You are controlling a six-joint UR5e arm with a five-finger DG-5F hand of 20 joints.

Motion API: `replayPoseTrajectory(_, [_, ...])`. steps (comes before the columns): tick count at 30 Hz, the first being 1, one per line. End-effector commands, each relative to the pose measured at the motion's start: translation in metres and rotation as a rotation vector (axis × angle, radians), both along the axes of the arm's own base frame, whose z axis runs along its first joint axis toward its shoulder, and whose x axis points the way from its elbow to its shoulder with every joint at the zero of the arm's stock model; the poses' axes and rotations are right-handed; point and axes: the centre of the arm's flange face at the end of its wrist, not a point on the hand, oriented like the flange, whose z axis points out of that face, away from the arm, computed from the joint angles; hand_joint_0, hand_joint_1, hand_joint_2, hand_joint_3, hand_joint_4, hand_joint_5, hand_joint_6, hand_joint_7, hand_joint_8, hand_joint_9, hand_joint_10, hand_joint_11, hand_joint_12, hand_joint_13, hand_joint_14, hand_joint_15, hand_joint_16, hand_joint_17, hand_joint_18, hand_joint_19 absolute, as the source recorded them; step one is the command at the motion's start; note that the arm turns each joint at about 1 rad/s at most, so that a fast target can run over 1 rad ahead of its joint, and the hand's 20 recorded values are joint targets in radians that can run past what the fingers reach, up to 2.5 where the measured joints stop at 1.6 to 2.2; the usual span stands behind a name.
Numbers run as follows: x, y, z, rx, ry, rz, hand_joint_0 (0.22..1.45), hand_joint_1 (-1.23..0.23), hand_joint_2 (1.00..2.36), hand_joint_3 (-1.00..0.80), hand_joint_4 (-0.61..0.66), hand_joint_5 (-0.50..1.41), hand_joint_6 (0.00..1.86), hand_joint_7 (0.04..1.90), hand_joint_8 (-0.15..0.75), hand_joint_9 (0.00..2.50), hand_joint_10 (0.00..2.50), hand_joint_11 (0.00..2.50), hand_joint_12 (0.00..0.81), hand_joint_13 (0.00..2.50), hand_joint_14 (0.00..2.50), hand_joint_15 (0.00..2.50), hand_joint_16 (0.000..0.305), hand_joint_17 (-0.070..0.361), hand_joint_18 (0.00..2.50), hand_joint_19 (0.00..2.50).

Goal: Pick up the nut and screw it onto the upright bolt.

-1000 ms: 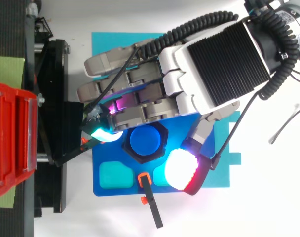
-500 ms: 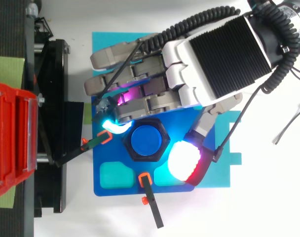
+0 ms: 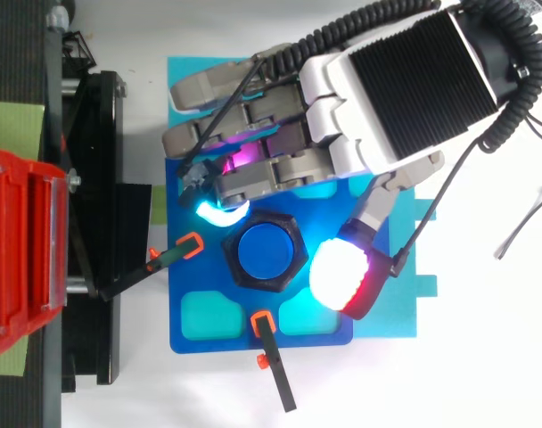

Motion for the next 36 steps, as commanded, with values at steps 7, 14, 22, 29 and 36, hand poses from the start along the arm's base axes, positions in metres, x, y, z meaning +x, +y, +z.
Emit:
replayPoseTrajectory(7, [-0.001,-0.005,0.001,-0.001,-0.002,-0.003,0.52,-0.09,1.0,-0.5,0.15,0.02,0.57,1.34,0.273,1.0,0.0,0.0,0.281,0.53,0.0,0.0,0.032,0.071,0.22,0.0])
replayPoseTrajectory(14, [-0.001,-0.007,0.001,-0.001,0.0,-0.003,0.52,-0.08,1.0,-0.5,0.13,0.03,0.65,1.16,0.267,1.09,0.0,0.0,0.264,0.6,0.0,0.0,0.03,0.068,0.29,0.02])
replayPoseTrajectory(22, [-0.001,-0.01,0.004,-0.003,-0.005,0.004,0.52,-0.08,1.0,-0.5,0.11,0.04,0.7,1.07,0.26,1.27,0.0,0.0,0.219,0.75,0.0,0.0,0.025,0.055,0.48,0.08])
replayPoseTrajectory(29, [0.003,-0.012,0.021,-0.008,0.005,0.013,0.51,-0.05,1.0,-0.5,0.17,0.02,0.5,1.38,0.267,1.2,0.0,0.0,0.25,0.7,0.0,0.0,0.028,0.064,0.44,0.08])
replayPoseTrajectory(36, [0.006,-0.013,0.032,-0.015,0.005,0.011,0.5,-0.03,1.0,-0.5,0.23,-0.06,0.5,1.03,0.255,1.02,0.0,0.0,0.278,0.6,0.0,0.0,0.033,0.074,0.34,0.07])
